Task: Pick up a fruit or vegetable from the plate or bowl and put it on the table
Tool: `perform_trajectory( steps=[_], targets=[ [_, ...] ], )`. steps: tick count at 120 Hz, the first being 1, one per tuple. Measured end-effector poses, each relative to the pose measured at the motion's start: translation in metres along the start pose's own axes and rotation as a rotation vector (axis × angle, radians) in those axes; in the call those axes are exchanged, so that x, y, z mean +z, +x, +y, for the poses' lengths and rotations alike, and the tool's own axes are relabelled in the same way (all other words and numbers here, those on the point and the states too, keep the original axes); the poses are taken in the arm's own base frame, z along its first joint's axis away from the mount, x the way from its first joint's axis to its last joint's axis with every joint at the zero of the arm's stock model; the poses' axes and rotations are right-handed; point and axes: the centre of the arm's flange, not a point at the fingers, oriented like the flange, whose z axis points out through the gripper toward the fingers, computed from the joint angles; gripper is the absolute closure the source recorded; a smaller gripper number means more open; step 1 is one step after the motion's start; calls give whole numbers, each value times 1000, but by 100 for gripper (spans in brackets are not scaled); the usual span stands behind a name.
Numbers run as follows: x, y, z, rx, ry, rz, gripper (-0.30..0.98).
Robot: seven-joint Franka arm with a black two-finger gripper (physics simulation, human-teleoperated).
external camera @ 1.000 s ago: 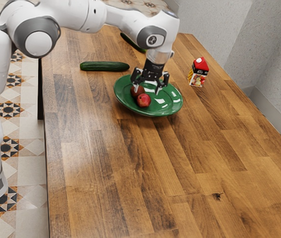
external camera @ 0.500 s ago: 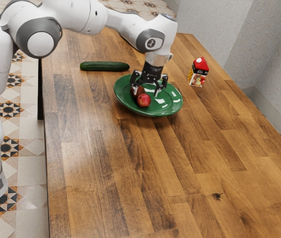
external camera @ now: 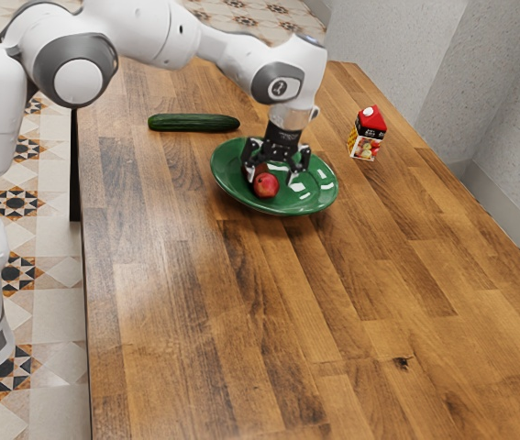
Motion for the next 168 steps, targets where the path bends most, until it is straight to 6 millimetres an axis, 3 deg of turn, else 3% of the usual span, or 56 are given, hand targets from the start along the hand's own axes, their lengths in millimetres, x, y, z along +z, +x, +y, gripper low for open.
perform_trajectory(
  steps=[89, 110, 128, 147, 168],
  targets=[
    [15, 4, 4, 10, -10, -11, 0],
    [16, 2, 6, 15, -15, -10, 27],
    [15, 8, 4, 10, -17, -8, 32],
    [6, 11, 3, 13, -34, -1, 32],
    [-27, 0, 15, 53, -95, 24, 33]
  ],
)
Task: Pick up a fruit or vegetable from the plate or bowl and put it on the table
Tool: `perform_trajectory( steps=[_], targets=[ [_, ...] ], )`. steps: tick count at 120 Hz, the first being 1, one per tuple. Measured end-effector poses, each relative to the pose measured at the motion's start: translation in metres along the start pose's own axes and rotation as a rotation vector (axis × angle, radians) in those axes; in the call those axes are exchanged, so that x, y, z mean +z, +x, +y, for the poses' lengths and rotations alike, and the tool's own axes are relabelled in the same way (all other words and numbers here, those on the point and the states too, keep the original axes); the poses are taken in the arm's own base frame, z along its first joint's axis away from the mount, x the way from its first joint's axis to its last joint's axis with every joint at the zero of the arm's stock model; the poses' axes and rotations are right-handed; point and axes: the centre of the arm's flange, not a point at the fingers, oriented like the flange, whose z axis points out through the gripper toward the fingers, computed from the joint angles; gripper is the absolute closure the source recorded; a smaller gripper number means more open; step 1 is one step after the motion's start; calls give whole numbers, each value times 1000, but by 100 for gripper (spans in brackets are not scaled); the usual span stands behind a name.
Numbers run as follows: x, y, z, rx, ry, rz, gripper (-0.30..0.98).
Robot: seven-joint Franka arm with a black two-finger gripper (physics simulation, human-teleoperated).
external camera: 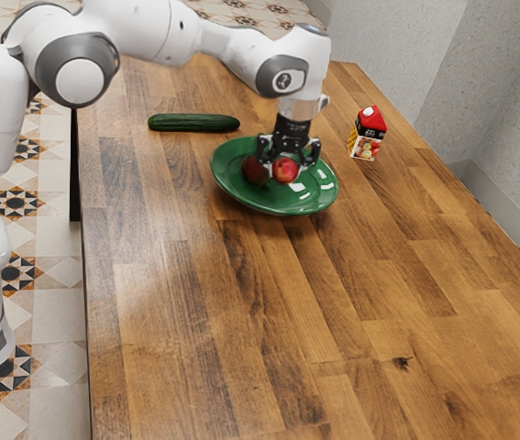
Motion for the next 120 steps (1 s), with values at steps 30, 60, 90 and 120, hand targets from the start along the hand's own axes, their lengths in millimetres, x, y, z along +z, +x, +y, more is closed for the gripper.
perform_trajectory(
  steps=[30, 60, 90, 120],
  targets=[
    [-83, -124, 32, 254, -140, 27, 33],
    [-49, -298, 36, 681, -79, -60, 33],
    [12, -347, 40, 957, 12, -95, 33],
    [-40, -349, 42, 1089, -66, -39, 7]
  ],
)
